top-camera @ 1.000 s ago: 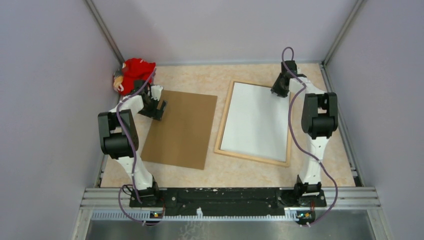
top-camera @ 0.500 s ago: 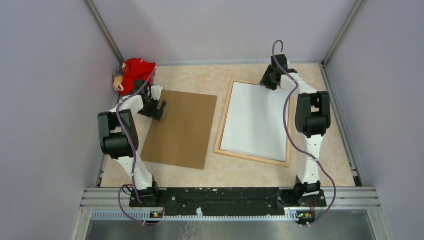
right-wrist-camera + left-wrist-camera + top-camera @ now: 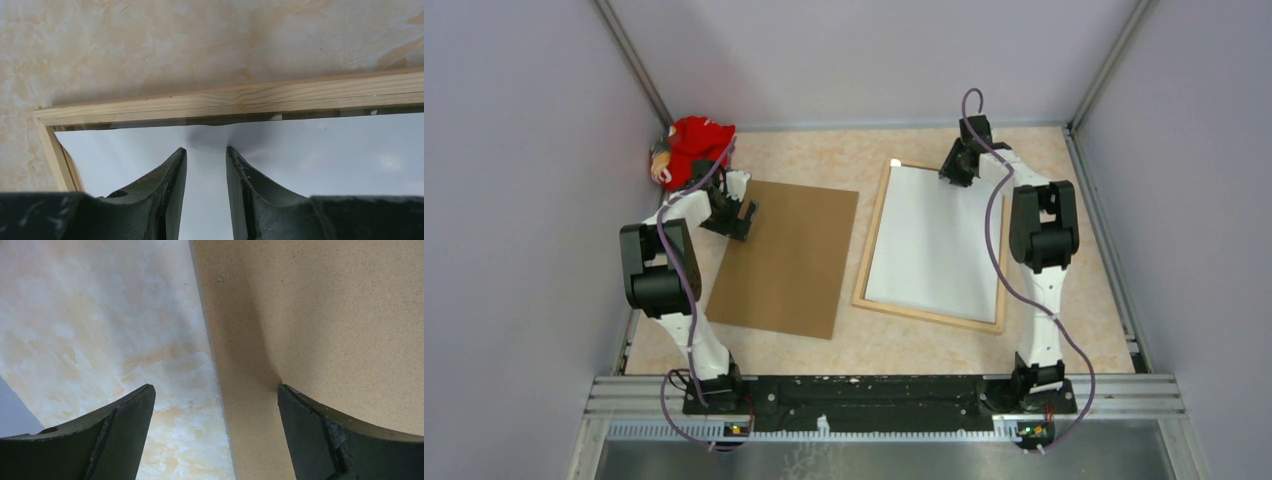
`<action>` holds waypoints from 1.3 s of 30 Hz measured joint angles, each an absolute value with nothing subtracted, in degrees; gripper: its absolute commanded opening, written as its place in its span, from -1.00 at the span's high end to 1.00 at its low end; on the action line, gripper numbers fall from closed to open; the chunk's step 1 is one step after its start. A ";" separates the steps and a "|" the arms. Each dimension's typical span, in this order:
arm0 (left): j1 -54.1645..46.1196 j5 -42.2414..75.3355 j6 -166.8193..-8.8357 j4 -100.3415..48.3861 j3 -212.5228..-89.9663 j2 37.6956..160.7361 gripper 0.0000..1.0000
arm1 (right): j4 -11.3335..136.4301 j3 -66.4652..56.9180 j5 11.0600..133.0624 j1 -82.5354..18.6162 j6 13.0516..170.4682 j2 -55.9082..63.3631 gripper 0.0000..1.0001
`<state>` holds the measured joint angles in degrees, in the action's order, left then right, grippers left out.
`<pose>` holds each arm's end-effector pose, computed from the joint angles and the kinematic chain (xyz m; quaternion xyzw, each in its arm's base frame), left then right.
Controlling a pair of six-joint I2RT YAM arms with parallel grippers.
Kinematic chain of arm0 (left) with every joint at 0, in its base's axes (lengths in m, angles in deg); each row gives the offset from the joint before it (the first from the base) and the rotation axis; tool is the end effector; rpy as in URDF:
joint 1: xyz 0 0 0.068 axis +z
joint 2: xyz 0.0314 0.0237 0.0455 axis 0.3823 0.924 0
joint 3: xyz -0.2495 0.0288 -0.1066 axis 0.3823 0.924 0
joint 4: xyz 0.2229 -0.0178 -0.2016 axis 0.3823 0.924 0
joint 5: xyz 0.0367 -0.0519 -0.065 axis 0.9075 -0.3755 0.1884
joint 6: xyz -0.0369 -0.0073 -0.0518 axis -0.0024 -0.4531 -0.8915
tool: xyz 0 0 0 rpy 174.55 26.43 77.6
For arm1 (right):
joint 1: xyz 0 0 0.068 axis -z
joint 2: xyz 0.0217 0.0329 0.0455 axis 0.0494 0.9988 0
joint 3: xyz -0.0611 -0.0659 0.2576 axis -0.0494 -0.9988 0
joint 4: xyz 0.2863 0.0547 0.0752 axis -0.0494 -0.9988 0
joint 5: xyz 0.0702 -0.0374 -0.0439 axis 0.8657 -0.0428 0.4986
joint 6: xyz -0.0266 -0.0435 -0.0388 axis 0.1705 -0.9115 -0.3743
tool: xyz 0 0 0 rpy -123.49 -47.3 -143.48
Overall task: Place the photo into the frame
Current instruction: Turn over the photo from the photo frame, then adjust the photo frame at the center of the board.
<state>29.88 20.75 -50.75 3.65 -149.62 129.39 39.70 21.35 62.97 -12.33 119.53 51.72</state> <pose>0.4141 0.0502 0.1427 0.1610 0.9575 0.0341 0.2371 0.5397 0.0890 0.1444 0.2087 0.9185 0.1150 0.3156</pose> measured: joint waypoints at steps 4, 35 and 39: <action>29.88 20.75 -50.73 3.65 -149.62 129.39 -0.97 | 39.70 21.33 62.88 -12.31 119.51 51.72 0.29; 29.94 20.73 -50.53 3.83 -149.62 129.39 -0.98 | 36.97 23.93 63.03 -12.50 119.64 52.95 0.06; 30.09 20.56 -50.53 4.24 -149.68 129.39 -0.98 | 36.47 24.71 63.49 -13.20 119.60 52.77 0.03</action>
<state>30.09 20.56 -50.53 4.24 -149.68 129.39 36.47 24.71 63.49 -13.20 119.60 52.77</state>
